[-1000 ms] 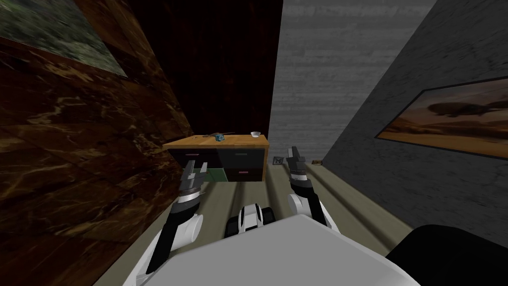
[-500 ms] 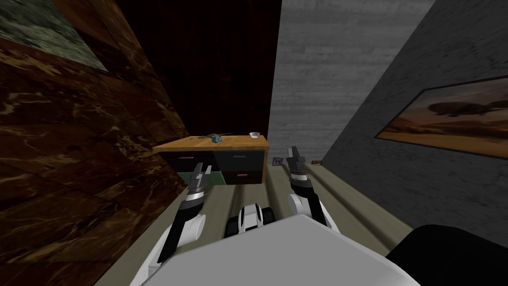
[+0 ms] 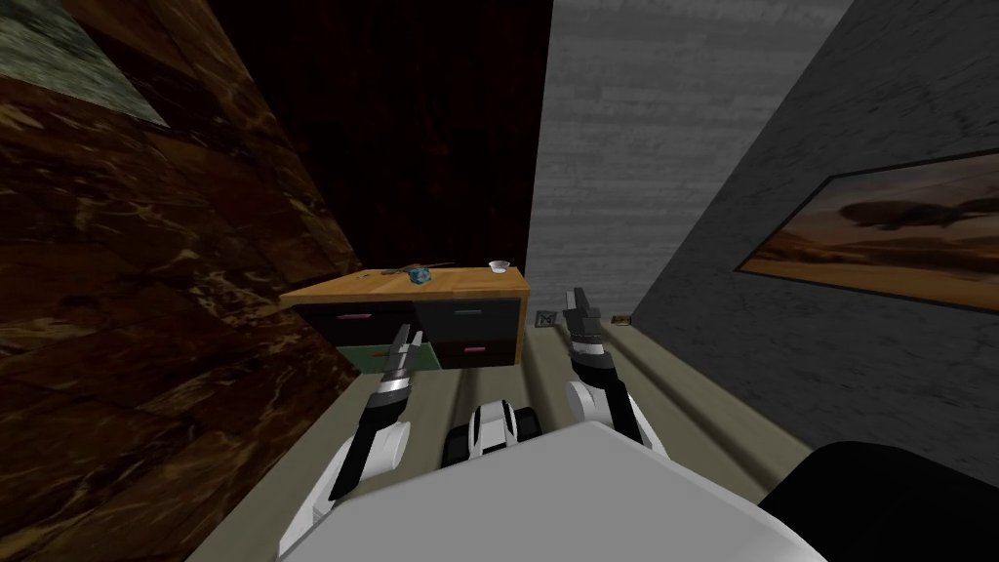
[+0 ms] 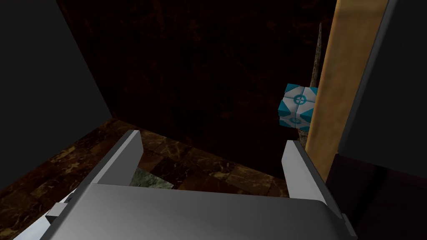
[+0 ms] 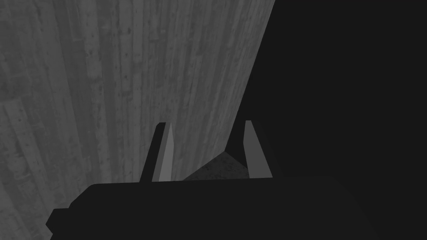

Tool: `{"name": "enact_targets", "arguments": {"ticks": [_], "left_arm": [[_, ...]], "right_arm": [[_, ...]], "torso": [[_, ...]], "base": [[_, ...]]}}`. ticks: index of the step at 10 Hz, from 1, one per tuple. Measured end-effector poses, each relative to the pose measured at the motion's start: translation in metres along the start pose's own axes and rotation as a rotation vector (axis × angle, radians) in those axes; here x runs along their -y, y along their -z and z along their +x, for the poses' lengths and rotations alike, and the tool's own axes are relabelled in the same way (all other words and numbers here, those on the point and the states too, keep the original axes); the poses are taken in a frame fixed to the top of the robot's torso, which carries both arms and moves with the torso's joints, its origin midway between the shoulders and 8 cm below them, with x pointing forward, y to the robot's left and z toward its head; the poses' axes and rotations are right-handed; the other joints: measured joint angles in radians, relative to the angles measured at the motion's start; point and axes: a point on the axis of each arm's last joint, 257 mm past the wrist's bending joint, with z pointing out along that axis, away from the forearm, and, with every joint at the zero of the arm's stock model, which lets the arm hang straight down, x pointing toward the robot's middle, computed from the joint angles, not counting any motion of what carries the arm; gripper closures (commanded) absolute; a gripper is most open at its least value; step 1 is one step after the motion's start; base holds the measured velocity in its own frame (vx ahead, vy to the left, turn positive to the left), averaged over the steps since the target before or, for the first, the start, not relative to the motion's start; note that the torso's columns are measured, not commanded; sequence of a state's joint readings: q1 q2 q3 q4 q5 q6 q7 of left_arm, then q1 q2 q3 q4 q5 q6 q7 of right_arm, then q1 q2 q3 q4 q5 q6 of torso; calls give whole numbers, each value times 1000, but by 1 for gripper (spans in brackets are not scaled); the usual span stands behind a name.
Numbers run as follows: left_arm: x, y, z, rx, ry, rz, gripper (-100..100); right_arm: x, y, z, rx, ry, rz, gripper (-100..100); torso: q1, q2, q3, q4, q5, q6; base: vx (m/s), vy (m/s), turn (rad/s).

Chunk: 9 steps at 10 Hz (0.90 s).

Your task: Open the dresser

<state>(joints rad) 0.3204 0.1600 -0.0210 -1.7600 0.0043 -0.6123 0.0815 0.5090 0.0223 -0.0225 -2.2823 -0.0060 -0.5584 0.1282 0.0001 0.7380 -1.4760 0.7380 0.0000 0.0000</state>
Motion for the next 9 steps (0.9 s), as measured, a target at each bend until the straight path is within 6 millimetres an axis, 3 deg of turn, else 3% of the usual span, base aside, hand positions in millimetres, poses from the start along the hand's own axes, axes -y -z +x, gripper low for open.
{"name": "enact_targets", "arguments": {"ticks": [9], "left_arm": [[-90, 19, 16, -15, 8, -188, -100]], "right_arm": [[0, 0, 0, 0, 0, 0, 0]], "torso": [[0, 0, 0, 0, 0, 0]], "base": [[101, 3, -46]]}}
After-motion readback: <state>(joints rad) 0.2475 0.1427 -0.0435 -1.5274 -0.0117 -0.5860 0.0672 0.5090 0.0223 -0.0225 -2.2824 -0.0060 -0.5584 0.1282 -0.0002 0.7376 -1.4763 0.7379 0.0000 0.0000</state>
